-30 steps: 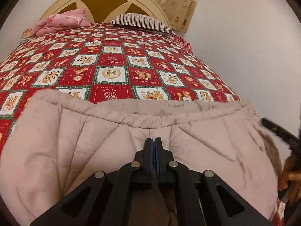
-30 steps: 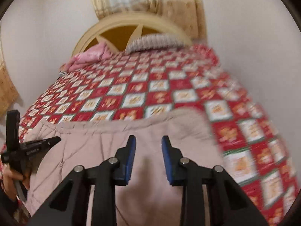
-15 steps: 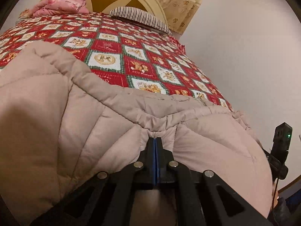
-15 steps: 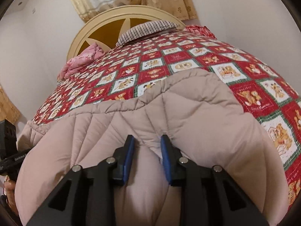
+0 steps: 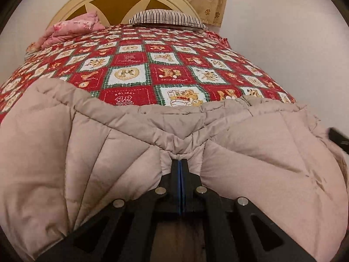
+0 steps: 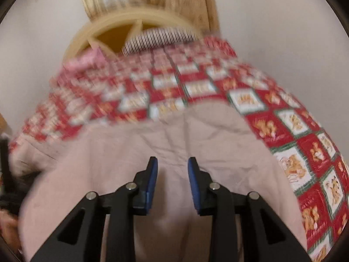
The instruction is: Fold large clothes
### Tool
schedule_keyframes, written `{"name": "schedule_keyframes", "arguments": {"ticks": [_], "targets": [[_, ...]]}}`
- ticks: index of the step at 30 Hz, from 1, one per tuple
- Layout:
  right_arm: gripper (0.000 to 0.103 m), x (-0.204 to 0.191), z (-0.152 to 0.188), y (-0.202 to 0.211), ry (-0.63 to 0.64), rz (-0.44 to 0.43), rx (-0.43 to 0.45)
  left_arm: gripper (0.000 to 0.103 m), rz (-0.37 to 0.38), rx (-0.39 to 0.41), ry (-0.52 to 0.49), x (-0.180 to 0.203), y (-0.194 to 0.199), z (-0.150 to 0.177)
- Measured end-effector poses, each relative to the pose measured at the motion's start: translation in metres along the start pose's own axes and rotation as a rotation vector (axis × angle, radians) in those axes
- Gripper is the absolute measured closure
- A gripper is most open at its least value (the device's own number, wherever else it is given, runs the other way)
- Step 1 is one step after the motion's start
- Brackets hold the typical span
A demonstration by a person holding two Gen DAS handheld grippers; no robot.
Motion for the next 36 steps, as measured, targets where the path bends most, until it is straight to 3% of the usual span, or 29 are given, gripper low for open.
{"name": "schedule_keyframes", "arguments": {"ticks": [2, 5, 7, 11, 16, 22, 25, 28, 32, 34, 36], "targets": [[0.070, -0.026, 0.007, 0.019, 0.035, -0.079, -0.008, 0.100, -0.006, 0.001, -0.002, -0.001, 0.000, 0.000], [0.071, -0.065, 0.024, 0.021, 0.114, -0.131, -0.041, 0.100, -0.023, 0.001, -0.014, 0.000, 0.000, 0.001], [0.070, -0.080, 0.038, 0.003, 0.142, -0.101, -0.065, 0.100, -0.031, 0.001, -0.018, 0.001, 0.000, 0.000], [0.075, -0.070, 0.056, -0.023, 0.103, -0.084, -0.063, 0.100, -0.037, 0.001, -0.017, 0.002, -0.001, 0.000], [0.076, -0.076, 0.065, -0.030, 0.156, -0.008, -0.032, 0.100, -0.043, 0.001, -0.019, 0.001, 0.000, 0.000], [0.076, -0.077, 0.067, -0.036, 0.159, -0.005, -0.052, 0.100, -0.066, -0.018, -0.038, 0.005, 0.003, -0.002], [0.076, -0.073, 0.068, -0.036, 0.140, -0.025, -0.057, 0.100, -0.060, -0.055, -0.055, 0.010, 0.028, 0.000], [0.076, -0.072, 0.069, -0.035, 0.127, -0.039, -0.056, 0.100, -0.042, 0.012, -0.035, 0.012, 0.086, 0.008], [0.076, -0.072, 0.069, -0.035, 0.121, -0.043, -0.051, 0.100, -0.056, 0.159, 0.107, -0.017, 0.168, 0.041], [0.076, -0.071, 0.070, -0.035, 0.123, -0.042, -0.049, 0.100, -0.102, 0.232, 0.219, -0.043, 0.192, 0.065], [0.076, -0.072, 0.070, -0.034, 0.125, -0.039, -0.047, 0.099, -0.103, 0.256, 0.277, -0.061, 0.196, 0.082]]}}
Point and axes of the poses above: each gripper's, at about its wrist camera, not at the fingertips, and y roughly against the way its jaws point, x to its right, z to its underside, the point moved 4 cm from there along -y, roughly the way its jaws point, and after that the axes turned 12 degrees about z, right-handed, at the moved point
